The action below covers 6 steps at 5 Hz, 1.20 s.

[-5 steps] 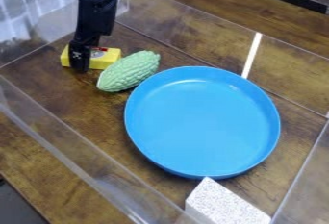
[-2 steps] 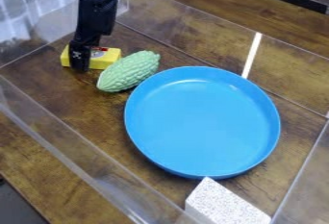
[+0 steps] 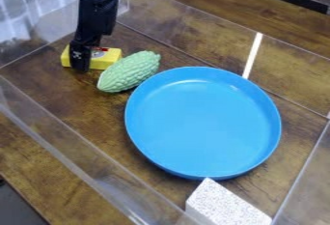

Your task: Put the yellow block in the blue tray

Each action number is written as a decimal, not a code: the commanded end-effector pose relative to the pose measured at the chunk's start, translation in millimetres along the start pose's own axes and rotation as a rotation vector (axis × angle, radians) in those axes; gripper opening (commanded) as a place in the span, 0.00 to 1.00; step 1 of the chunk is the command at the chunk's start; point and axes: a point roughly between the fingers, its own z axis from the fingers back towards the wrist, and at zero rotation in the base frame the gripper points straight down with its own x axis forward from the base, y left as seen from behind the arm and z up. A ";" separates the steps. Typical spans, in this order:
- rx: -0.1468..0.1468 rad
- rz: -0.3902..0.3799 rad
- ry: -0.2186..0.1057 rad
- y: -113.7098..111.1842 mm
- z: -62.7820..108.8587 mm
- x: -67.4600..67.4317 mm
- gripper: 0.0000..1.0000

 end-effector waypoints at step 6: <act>0.069 -0.034 -0.027 8.2 18.2 10.3 1.00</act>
